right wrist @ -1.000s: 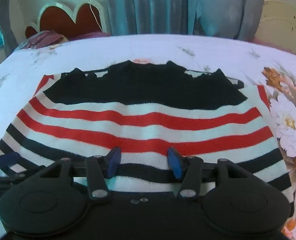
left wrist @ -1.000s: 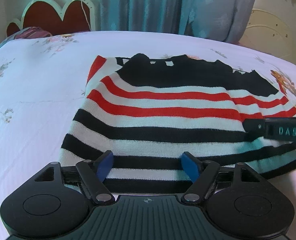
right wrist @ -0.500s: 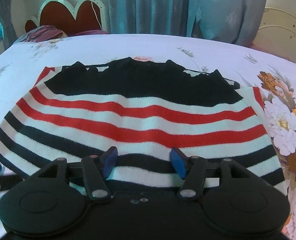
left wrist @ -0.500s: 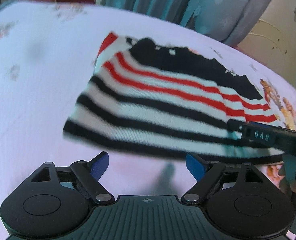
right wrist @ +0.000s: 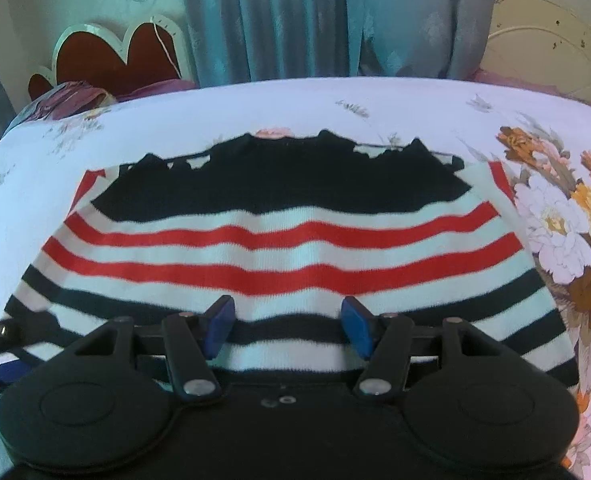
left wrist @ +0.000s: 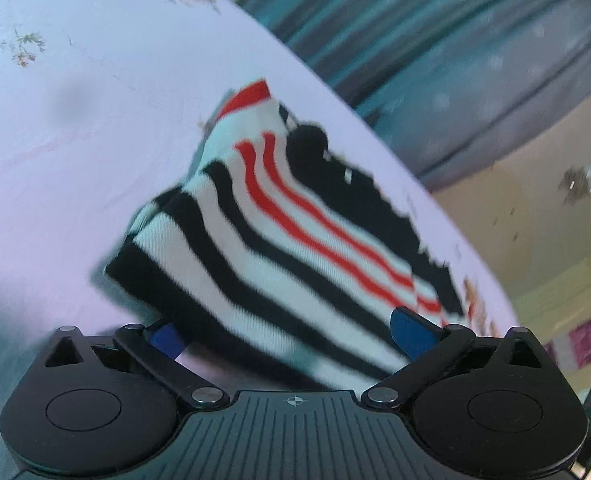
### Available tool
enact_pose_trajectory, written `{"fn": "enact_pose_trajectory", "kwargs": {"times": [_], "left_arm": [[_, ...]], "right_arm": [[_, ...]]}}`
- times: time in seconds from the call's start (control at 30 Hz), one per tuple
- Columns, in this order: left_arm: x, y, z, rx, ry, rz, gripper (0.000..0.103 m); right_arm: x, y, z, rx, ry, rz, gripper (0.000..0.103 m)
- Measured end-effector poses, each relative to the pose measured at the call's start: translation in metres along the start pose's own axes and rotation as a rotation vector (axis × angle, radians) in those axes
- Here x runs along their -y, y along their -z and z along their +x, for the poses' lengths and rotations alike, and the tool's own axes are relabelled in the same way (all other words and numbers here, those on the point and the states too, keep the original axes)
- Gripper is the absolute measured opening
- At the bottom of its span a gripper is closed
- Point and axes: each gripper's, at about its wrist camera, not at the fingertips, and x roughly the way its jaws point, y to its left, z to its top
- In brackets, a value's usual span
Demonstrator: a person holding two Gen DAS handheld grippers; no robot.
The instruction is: Fold small clothes
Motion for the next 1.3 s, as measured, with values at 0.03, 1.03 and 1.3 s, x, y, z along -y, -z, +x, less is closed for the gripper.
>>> {"fn": "enact_pose_trajectory", "kwargs": {"times": [0.03, 1.03, 1.3], "left_arm": [[-0.001, -0.002, 0.003, 0.015, 0.008, -0.006, 0.100], [0.156, -0.021, -0.003, 0.192, -0.016, 0.439, 0.015], [0.239, 0.045, 0.045, 0.032, 0.097, 0.725, 0.015]], "right_arm": [[-0.001, -0.002, 0.001, 0.003, 0.005, -0.003, 0.058], [0.059, -0.026, 0.011, 0.038, -0.113, 0.064, 0.063], [0.156, -0.023, -0.018, 0.075, -0.001, 0.186, 0.062]]}}
